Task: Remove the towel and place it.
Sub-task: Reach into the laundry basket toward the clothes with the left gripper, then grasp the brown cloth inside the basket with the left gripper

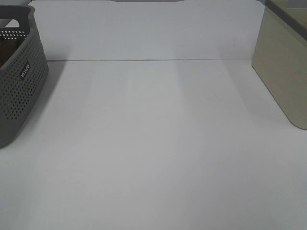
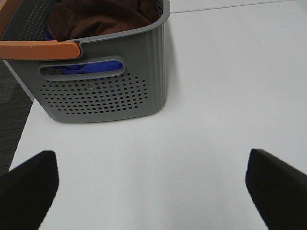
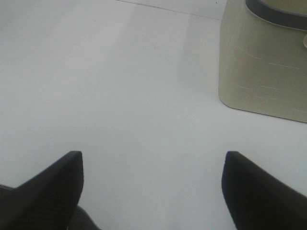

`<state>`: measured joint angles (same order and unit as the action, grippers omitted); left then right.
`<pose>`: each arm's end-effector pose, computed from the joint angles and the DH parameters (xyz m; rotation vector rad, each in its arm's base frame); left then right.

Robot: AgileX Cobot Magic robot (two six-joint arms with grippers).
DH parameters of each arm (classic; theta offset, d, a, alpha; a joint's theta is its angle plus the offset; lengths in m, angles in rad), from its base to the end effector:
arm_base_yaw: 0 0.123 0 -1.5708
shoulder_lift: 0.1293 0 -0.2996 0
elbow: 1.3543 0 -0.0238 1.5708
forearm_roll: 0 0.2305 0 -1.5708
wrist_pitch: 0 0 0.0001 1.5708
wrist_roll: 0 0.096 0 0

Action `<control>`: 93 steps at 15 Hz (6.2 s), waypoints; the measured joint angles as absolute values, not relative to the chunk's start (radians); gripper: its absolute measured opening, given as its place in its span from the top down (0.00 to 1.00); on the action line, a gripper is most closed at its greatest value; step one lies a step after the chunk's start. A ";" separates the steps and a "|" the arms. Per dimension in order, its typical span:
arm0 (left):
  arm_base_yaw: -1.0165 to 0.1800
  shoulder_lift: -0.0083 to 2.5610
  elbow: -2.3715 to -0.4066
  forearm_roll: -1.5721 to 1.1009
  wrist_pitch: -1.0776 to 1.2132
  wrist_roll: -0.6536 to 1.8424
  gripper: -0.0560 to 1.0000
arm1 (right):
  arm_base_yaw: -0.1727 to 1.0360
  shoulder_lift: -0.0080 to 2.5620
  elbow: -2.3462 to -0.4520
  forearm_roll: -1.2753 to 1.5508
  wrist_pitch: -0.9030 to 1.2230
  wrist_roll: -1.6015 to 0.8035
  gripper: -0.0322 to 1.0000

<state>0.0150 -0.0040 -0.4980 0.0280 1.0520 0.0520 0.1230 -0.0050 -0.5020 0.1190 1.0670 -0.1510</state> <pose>-0.0330 0.0018 0.2654 0.0365 2.0338 0.0756 -0.0355 0.0057 0.2656 -0.2850 2.0201 0.1248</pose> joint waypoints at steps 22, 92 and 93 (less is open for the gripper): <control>0.015 -0.004 -0.498 0.074 1.047 0.052 0.01 | 0.123 -0.005 -0.502 0.119 1.067 -0.151 0.23; 0.158 2.298 -2.093 0.191 1.175 1.177 0.40 | 0.123 -0.005 -0.502 0.119 1.067 -0.151 0.23; 0.158 2.298 -2.093 0.192 1.169 1.165 0.58 | 0.123 -0.005 -0.502 0.119 1.067 -0.151 0.23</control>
<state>0.1580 2.2980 -2.0930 0.1920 1.1690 1.1650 0.1230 -0.0050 -0.5020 0.1190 1.0670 -0.1510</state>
